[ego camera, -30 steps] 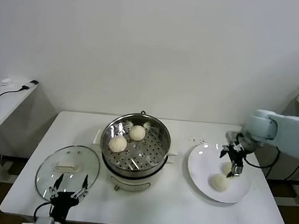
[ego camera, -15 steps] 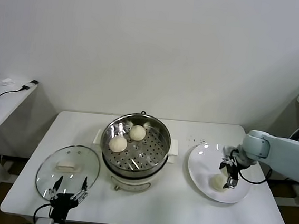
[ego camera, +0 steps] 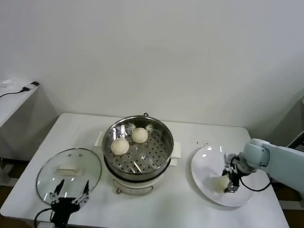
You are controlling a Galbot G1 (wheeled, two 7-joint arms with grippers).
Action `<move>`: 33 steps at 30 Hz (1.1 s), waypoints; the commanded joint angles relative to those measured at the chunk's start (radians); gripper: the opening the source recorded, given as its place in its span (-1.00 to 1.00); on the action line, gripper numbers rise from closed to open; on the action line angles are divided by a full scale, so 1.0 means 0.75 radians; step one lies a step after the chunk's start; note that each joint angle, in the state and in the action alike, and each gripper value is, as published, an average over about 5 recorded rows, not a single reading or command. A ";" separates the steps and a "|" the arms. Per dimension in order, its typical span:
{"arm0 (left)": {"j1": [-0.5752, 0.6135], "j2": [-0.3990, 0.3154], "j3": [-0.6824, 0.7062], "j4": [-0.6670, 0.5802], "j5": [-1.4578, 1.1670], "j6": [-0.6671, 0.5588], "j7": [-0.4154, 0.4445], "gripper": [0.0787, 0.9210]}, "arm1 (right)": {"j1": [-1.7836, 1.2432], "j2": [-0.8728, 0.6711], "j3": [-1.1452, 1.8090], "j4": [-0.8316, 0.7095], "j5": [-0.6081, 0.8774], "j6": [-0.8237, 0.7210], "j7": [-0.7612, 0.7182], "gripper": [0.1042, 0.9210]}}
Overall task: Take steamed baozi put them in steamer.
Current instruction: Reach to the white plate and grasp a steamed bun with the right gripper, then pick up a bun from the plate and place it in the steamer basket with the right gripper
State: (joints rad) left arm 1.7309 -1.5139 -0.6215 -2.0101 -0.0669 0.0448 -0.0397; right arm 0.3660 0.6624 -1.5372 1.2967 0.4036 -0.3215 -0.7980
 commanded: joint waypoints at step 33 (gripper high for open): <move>0.019 0.010 0.008 -0.032 0.028 0.005 0.000 0.77 | 0.595 0.839 -0.005 0.292 -0.374 1.096 -0.269 0.14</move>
State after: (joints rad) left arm 1.7435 -1.5071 -0.6156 -2.0362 -0.0451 0.0495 -0.0390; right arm 0.8796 1.1428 -1.5642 1.4313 0.3081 0.2865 -1.0249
